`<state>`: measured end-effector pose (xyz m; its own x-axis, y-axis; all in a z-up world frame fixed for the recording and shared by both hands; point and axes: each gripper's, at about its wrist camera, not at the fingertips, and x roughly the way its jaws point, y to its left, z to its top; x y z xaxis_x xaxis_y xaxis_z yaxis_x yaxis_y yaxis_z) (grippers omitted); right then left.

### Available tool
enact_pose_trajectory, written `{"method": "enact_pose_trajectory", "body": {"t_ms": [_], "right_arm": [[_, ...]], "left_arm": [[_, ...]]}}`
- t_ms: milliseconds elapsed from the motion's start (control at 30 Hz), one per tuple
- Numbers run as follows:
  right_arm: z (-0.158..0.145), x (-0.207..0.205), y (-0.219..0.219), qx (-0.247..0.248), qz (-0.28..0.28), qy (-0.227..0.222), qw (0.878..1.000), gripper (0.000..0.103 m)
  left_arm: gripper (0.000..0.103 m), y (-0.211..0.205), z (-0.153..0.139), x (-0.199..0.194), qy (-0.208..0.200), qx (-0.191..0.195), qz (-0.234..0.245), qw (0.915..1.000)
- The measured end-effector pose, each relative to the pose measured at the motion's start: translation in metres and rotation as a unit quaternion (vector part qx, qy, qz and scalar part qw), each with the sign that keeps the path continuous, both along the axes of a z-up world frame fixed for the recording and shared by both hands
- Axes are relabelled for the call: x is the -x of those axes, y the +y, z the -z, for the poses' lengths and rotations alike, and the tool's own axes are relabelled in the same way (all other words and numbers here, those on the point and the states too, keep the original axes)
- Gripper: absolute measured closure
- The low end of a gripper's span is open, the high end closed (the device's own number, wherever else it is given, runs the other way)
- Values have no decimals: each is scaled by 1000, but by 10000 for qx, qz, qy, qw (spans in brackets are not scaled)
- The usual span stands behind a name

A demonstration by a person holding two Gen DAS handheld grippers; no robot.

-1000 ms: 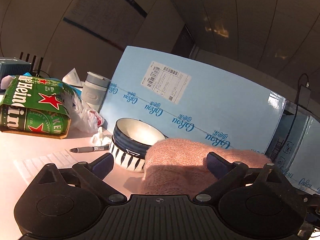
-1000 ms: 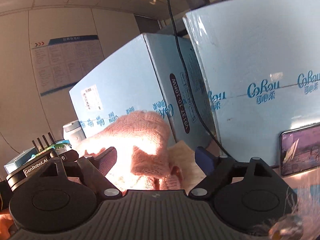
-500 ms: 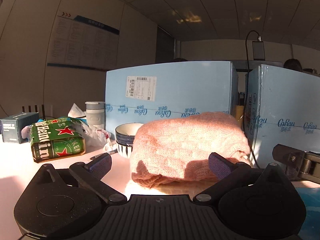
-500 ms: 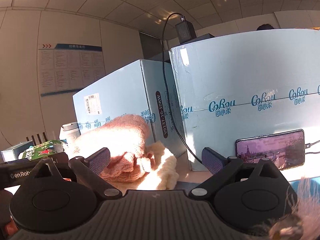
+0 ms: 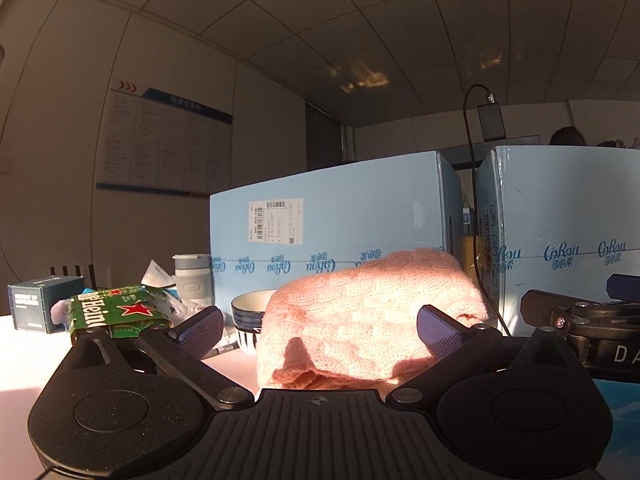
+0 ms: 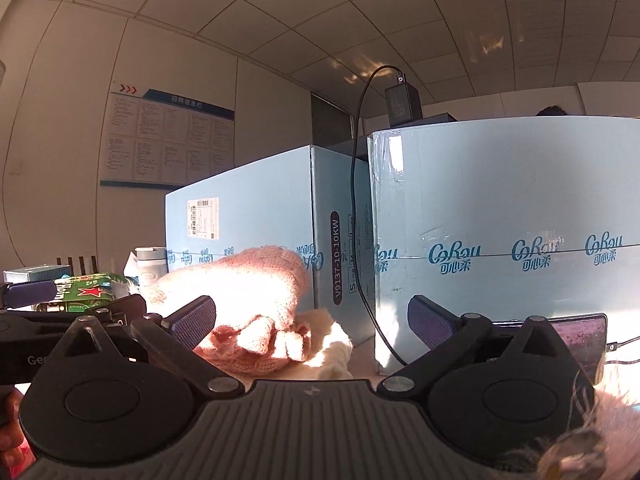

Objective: Fold clothes
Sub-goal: 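Lower the folded sweater onto the table and open both tools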

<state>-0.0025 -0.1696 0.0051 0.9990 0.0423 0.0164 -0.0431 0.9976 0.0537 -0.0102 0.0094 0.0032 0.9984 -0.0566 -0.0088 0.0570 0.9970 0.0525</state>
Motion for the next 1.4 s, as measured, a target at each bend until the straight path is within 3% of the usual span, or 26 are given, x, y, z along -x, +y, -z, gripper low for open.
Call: {"method": "enact_pose_trajectory", "body": {"t_ms": [367,1400], "right_arm": [[1,-3,5,169,-28,79,9998,0],[2,-5,6,155,-28,148,9998,0]], "left_arm": [[0,0,0,3,-102,-38,-236,9997],[0,1,1,2,-59,-8,-196,9998]]}}
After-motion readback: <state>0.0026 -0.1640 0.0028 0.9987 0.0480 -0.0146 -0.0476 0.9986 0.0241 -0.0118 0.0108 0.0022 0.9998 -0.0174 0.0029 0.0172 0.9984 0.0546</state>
